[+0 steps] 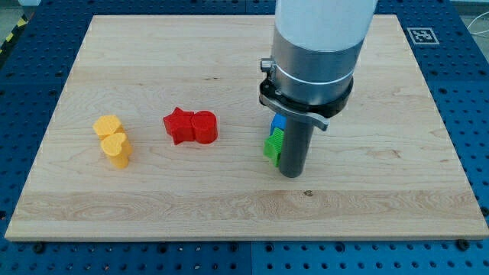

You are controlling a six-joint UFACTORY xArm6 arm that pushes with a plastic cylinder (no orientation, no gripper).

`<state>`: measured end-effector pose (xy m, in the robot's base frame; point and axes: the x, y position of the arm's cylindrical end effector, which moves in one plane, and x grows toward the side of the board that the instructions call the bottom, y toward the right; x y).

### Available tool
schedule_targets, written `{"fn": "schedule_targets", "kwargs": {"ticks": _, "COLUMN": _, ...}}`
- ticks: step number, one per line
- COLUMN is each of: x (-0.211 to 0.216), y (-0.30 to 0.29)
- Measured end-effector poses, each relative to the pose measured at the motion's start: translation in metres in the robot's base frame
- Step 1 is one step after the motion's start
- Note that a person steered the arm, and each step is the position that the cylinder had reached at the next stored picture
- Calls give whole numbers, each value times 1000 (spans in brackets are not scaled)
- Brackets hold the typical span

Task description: Nudge the green circle to up a bit

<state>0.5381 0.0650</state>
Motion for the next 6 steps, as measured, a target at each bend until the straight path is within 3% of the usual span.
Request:
{"fn": "schedule_targets", "kwargs": {"ticks": 2, "x": -18, "y": 60}}
{"fn": "schedule_targets", "kwargs": {"ticks": 6, "x": -133, "y": 57}}
